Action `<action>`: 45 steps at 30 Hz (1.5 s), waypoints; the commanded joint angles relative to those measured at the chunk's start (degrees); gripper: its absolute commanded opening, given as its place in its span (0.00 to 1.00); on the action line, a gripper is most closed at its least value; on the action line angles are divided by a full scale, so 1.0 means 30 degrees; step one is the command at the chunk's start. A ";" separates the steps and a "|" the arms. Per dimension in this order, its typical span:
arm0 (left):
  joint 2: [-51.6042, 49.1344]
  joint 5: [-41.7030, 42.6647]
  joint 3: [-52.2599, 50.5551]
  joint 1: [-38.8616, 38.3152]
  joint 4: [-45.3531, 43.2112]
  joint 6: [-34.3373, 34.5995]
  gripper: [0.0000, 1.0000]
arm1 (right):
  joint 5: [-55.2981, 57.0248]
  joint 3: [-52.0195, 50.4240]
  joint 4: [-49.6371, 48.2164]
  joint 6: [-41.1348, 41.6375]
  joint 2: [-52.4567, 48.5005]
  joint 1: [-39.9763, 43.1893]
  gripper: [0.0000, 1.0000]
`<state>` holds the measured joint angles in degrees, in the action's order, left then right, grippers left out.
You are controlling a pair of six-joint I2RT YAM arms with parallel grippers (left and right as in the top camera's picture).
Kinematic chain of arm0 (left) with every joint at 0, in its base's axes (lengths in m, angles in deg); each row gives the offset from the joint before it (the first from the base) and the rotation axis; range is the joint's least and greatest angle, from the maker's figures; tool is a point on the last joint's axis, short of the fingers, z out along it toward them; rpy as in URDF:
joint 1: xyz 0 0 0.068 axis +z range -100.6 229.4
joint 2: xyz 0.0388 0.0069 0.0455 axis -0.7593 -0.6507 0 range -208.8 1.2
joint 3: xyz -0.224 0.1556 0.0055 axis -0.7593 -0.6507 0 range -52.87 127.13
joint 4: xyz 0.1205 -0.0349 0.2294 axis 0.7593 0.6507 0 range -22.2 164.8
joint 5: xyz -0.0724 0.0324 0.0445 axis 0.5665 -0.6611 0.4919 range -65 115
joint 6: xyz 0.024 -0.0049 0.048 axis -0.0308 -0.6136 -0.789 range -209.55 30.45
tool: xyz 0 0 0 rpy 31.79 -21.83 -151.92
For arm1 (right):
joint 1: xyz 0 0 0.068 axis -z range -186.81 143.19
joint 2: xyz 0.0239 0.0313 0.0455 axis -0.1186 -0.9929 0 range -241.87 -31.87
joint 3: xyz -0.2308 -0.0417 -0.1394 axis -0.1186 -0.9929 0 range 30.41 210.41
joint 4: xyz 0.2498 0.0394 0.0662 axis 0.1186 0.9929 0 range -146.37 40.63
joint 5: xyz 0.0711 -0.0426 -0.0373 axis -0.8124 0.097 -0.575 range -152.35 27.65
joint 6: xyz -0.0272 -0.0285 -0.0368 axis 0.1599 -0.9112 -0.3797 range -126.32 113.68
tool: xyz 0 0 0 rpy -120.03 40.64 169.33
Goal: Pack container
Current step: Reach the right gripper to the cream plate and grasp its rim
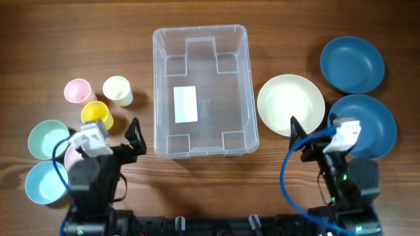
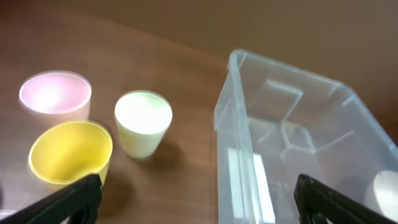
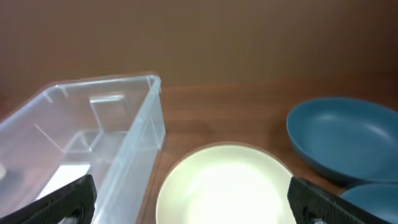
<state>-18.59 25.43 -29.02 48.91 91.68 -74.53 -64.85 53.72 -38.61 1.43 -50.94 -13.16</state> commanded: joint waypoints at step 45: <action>-1.4229 0.1829 1.3464 -0.0124 1.1264 0.0291 1.00 | -0.1180 1.9016 0.9522 -0.5093 -3.1911 0.6033 0.50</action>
<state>-61.16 30.89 10.11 48.91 125.67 -74.13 -67.47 110.06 -10.17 -13.92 -146.00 5.33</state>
